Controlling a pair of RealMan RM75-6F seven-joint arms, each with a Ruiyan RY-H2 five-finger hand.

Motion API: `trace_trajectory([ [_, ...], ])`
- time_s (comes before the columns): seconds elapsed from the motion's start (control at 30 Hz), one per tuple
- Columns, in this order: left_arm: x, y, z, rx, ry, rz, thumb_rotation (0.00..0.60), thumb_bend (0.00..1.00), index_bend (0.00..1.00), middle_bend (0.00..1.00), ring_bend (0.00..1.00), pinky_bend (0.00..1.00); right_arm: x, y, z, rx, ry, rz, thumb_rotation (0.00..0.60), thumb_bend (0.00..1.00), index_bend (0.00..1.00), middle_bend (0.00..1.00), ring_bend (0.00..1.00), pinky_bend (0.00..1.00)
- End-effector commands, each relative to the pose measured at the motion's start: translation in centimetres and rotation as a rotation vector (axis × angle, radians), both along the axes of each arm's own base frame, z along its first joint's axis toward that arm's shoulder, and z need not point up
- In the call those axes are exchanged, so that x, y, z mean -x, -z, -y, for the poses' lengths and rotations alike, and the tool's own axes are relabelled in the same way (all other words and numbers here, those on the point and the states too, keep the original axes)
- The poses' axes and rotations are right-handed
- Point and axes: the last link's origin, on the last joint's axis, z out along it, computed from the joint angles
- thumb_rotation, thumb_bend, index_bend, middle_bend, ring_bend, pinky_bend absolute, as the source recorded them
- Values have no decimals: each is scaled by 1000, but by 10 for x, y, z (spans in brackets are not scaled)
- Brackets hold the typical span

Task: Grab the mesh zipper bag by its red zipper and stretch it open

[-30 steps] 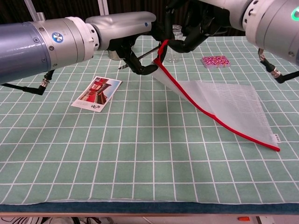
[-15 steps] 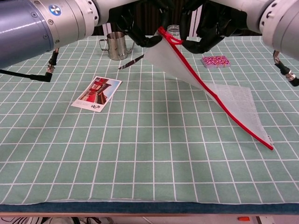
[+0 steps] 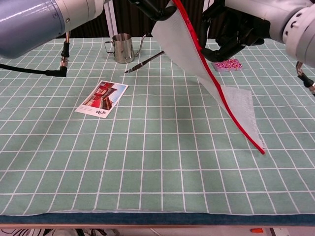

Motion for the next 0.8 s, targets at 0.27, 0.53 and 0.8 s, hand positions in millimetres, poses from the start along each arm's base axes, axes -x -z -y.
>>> trace_trajectory([
  [0.27,-14,-12,-4,-36,5,67,600,424,590,121,0,0,10,1,2,9,36,-8,600,671,661,1000,1000,945],
  [0.53,-15,-31,-12,-90,7,95,600,424,591,121,0,0,27,-5,10,38,84,-34,600,673,661,1000,1000,945],
  [0.8,13,-54,-14,-127,-11,84,600,423,590,121,0,0,54,-32,27,125,167,-57,600,671,661,1000,1000,946],
])
